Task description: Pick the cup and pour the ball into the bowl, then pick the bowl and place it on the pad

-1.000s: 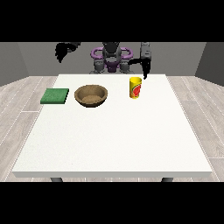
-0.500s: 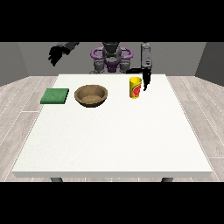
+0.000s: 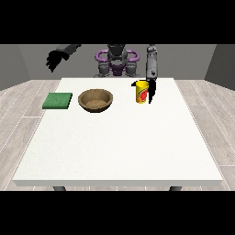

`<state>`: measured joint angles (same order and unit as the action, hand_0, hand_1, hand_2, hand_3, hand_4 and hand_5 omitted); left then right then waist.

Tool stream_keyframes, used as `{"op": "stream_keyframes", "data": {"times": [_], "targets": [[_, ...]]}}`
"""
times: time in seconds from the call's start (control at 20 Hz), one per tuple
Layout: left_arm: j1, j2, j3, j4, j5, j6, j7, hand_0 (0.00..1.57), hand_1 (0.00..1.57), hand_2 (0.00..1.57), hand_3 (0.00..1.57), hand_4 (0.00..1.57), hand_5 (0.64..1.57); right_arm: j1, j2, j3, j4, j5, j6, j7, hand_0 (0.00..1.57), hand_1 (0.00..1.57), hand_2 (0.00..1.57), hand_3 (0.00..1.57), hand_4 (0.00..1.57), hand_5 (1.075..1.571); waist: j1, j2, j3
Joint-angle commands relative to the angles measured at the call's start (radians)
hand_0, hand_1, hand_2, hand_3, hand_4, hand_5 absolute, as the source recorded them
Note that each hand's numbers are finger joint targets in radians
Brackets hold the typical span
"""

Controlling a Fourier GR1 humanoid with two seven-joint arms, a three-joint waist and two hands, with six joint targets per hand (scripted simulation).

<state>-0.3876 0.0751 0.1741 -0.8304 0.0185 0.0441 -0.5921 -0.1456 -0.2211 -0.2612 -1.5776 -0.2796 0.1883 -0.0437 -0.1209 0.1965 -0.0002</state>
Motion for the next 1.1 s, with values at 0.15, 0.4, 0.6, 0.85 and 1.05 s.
{"op": "stream_keyframes", "data": {"times": [0.15,0.4,0.6,0.85,1.05], "targets": [[-0.047,0.004,-0.007,0.125,-0.111,0.199,-0.090,1.23,1.23,1.57,1.57,1.34,1.481,-0.036,-0.042,-0.032,-0.021,-0.064,0.043,0.030,0.00,0.00,0.00,0.14,0.65,1.569,-0.065,0.038,0.0000],[-0.101,0.025,0.040,0.191,-0.090,0.247,-0.104,1.28,1.28,1.57,1.57,1.38,1.449,-0.033,-0.130,-0.117,-0.006,-0.158,0.133,0.035,0.00,0.00,0.00,0.17,0.64,1.566,-0.106,0.047,0.0003],[-0.069,-0.009,-0.066,0.166,-0.196,0.322,0.001,1.28,1.28,1.57,1.57,1.39,1.436,-0.041,-0.187,-0.164,0.100,-0.206,0.131,0.148,0.00,0.00,0.00,0.27,0.64,1.568,-0.033,-0.111,0.0012],[-0.211,0.003,-0.217,0.142,-0.399,0.457,0.277,1.30,1.30,1.57,1.57,1.40,1.488,-0.002,-0.153,-0.116,0.186,-0.117,0.121,0.113,0.00,0.00,0.00,0.28,0.64,1.564,-0.008,-0.216,0.0042],[-0.240,0.031,-0.378,0.233,-0.667,0.625,0.369,1.36,1.36,1.57,1.57,1.45,1.533,-0.036,-0.143,-0.100,0.195,-0.107,0.107,0.117,0.00,0.00,0.00,0.17,0.64,1.562,-0.021,-0.216,0.0078]]}}
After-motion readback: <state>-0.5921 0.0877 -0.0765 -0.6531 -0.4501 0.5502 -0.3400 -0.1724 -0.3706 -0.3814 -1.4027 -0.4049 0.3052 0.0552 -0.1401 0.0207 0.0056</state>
